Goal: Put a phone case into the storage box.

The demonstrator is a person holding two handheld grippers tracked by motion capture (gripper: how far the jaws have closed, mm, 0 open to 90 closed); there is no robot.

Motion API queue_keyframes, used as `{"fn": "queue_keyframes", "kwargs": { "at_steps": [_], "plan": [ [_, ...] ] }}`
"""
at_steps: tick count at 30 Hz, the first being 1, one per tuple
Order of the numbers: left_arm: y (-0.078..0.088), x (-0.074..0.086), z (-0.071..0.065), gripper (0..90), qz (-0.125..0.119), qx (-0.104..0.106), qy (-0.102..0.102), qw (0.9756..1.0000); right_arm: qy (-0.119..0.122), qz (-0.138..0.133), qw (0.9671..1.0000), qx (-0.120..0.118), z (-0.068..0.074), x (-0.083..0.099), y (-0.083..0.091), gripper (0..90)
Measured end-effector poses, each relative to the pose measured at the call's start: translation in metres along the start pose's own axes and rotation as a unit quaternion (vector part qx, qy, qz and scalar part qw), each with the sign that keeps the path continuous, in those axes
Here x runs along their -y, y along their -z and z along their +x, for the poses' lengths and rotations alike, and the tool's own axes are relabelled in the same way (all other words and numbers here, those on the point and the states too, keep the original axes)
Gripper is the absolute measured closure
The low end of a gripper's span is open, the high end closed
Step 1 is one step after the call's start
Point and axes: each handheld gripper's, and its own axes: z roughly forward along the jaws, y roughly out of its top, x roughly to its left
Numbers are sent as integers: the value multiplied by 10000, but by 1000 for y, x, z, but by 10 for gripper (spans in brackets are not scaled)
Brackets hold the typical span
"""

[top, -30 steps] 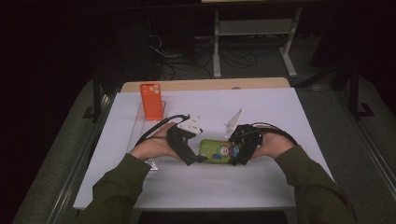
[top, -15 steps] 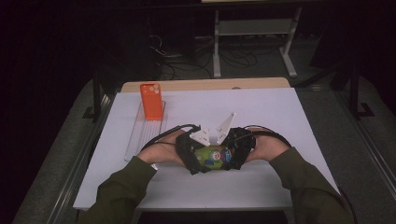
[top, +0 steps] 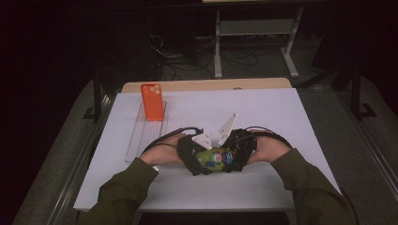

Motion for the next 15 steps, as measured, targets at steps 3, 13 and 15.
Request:
{"fn": "queue_keyframes", "kwargs": {
  "at_steps": [3, 13, 15],
  "plan": [
    [1, -1, -1, 154, 21, -26, -73, 10000, -128, -37, 9999, -74, 0, 3, -1, 137],
    [9, 5, 4, 154, 32, -226, 125, 9997, -558, -368, 9975, 222, 1, 20, 11, 4],
    [9, 7, 4, 154, -15, -348, 375, 9987, -781, -486, 9953, 295, 2, 25, 14, 0]
  ]
}}
